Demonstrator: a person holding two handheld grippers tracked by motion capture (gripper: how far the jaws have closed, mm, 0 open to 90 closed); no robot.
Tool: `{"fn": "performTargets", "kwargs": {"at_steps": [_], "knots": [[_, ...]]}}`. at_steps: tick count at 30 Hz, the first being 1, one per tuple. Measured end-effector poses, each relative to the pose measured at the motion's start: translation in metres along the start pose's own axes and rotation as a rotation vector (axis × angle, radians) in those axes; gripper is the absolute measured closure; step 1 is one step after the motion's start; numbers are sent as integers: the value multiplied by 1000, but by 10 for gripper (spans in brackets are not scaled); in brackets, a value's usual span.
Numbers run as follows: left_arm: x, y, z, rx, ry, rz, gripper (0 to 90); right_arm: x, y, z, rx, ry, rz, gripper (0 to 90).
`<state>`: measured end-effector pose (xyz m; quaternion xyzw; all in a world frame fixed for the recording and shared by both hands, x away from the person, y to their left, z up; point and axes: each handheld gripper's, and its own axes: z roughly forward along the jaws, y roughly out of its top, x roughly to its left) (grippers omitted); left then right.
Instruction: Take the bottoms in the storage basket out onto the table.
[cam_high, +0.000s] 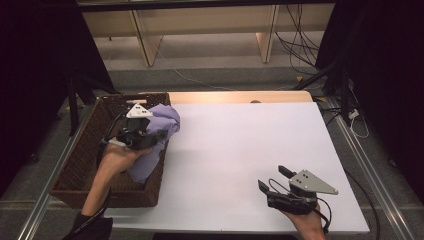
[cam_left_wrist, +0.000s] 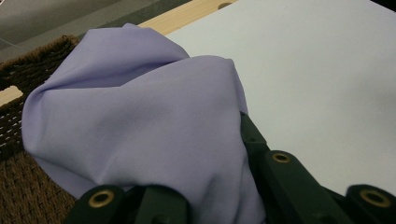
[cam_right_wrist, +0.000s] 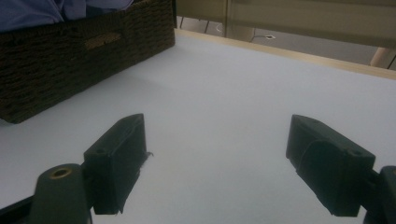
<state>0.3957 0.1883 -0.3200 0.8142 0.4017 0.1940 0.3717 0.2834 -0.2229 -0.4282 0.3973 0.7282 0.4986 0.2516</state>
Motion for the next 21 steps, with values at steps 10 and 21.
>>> {"fn": "performTargets", "kwargs": {"at_steps": [10,21], "knots": [[-11,3,0,2,-9,34,771,0,0,0,0,-2,2,212],[-22,6,-1,-2,-17,56,777,-1,0,0,-3,-2,4,212]]}}
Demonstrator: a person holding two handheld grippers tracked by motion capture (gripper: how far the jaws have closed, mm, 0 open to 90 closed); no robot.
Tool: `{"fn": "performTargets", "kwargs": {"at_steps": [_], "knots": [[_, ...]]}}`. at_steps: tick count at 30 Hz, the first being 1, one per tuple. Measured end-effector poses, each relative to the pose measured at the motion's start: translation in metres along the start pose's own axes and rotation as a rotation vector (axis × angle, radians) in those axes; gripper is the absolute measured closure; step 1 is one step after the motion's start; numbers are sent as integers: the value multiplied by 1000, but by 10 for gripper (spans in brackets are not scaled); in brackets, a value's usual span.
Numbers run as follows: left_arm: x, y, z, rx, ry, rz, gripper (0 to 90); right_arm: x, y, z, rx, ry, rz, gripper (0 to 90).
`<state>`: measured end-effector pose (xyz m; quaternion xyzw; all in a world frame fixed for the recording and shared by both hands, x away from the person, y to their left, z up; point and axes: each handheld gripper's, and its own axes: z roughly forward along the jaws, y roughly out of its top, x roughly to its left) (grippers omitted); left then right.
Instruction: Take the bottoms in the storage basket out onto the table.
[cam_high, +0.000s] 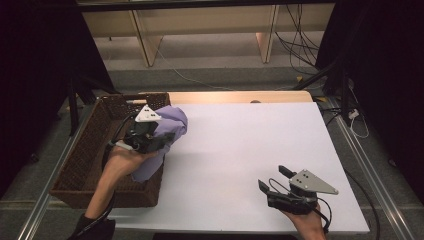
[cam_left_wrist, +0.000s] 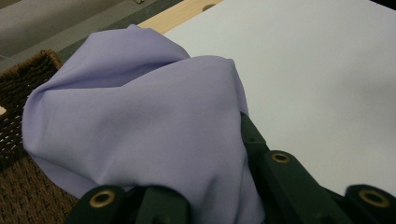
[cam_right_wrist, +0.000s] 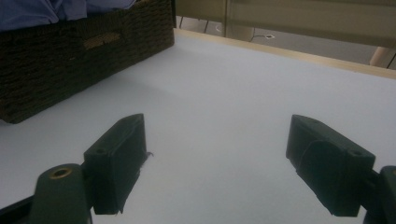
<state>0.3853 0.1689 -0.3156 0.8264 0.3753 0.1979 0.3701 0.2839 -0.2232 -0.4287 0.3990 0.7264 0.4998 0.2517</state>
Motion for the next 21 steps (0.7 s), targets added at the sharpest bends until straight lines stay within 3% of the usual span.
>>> {"fn": "performTargets", "kwargs": {"at_steps": [9,21], "knots": [[-7,4,-6,-31,-28,12,781,0,0,0,3,-2,-1,212],[-18,6,0,-30,-71,29,781,0,0,0,3,-2,-2,212]]}}
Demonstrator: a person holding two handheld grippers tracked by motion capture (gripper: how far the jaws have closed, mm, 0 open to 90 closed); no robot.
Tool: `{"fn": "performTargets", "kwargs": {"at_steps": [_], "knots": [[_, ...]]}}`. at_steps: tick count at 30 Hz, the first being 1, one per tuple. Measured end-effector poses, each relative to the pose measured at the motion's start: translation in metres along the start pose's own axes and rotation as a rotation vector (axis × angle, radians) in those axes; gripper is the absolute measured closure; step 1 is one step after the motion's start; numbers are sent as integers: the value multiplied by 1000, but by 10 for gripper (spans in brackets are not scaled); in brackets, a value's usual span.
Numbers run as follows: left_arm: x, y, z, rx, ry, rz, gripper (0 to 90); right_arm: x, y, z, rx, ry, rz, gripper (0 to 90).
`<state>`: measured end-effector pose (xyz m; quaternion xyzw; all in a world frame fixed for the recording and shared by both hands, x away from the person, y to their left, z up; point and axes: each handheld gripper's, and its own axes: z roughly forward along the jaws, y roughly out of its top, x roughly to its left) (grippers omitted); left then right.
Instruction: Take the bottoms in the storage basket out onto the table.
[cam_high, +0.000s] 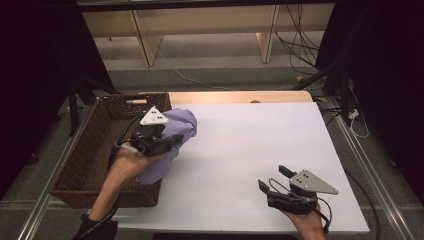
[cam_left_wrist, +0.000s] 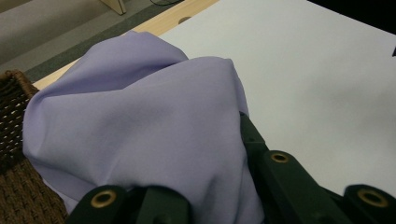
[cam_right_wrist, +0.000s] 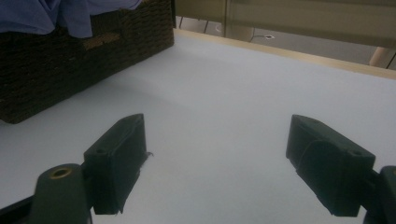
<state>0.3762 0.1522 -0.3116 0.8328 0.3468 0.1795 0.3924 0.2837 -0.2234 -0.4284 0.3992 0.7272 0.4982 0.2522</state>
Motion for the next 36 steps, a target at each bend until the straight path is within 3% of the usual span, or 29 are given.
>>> {"fn": "performTargets", "kwargs": {"at_steps": [13,22,36], "knots": [[-17,2,12,-2,-62,18,780,0,0,0,-1,0,0,212],[-22,1,21,-10,-101,5,780,0,0,0,0,0,0,212],[-22,-4,34,-21,-109,-25,779,0,0,0,0,-1,-1,212]]}}
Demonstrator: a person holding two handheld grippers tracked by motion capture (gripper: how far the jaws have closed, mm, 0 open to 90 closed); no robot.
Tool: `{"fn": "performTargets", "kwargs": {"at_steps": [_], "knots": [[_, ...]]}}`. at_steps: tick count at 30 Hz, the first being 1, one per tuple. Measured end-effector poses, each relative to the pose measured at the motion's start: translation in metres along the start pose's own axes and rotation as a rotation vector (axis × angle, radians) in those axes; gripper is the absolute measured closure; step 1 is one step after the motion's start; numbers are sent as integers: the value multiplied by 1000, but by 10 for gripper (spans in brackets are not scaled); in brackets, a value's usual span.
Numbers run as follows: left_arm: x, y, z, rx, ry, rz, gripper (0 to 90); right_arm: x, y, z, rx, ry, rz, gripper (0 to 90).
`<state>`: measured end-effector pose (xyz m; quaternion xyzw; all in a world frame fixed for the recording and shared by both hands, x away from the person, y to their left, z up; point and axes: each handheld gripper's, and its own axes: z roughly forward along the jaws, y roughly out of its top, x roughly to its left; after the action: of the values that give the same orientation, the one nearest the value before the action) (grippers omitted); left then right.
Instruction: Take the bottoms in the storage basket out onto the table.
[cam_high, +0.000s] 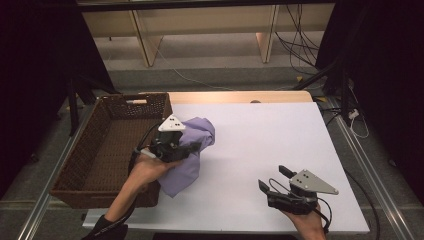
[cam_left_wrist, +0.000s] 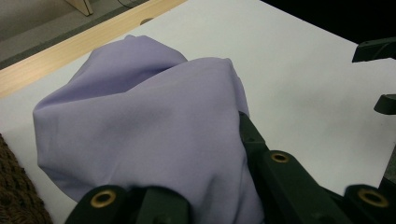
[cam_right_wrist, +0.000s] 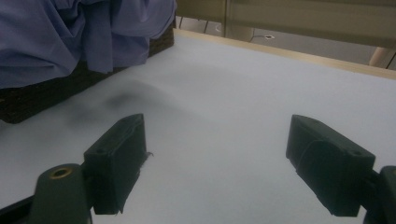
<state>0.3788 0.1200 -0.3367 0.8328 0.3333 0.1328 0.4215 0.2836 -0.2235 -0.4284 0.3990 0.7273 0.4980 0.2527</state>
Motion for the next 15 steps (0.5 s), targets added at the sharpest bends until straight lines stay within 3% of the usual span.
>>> {"fn": "performTargets", "kwargs": {"at_steps": [15], "knots": [[1,-4,8,-3,-3,-18,779,0,0,0,-1,2,2,213]]}}
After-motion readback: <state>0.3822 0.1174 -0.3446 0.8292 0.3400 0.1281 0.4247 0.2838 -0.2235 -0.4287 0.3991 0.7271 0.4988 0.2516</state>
